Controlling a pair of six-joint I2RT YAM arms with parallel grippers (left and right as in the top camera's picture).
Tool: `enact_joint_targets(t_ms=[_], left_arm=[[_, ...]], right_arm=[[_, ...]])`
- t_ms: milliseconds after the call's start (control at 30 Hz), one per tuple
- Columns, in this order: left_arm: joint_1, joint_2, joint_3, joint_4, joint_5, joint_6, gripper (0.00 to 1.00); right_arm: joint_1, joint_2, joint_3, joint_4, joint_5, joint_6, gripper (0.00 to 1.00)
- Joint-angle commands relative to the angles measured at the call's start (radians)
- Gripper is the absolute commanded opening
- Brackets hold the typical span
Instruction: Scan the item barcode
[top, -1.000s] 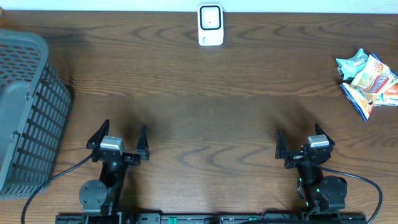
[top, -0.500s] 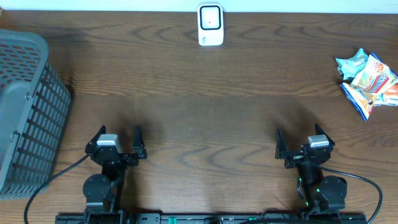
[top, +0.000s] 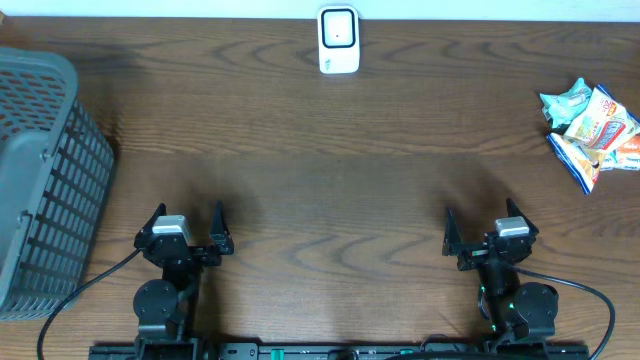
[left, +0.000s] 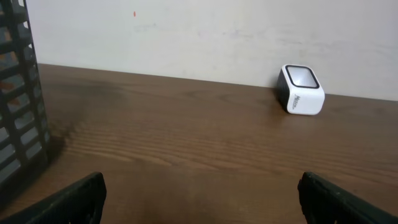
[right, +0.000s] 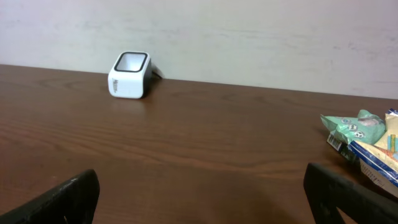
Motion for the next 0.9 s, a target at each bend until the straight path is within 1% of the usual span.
enact_joint_targets(t_ms=[0,67,300,500,867], left_arm=[[0.002,-0.009,-0.012,-0.041,0.045,0.045,0.98],[0.002,-0.009,-0.012,-0.039,0.061,0.061,0.98],[0.002,-0.009,-0.012,-0.042,0.039,0.061,0.97],[0.002,-0.008,-0.012,-0.042,0.040,0.095,0.97],[0.002,-0.008,-0.012,-0.041,0.039,0.095,0.98]], right_arm=[[-0.006,-0.006,-0.002,-0.005,-0.002,-0.008,0.99],[-0.006,-0.006,-0.002,-0.004,-0.002,-0.008,0.99],[-0.006,-0.006,-0.002,-0.005,-0.002,-0.008,0.99],[-0.006,-0.006,-0.002,-0.005,-0.002,-0.008,0.99],[-0.006,-0.006,-0.002,-0.005,-0.002,-0.008,0.99]])
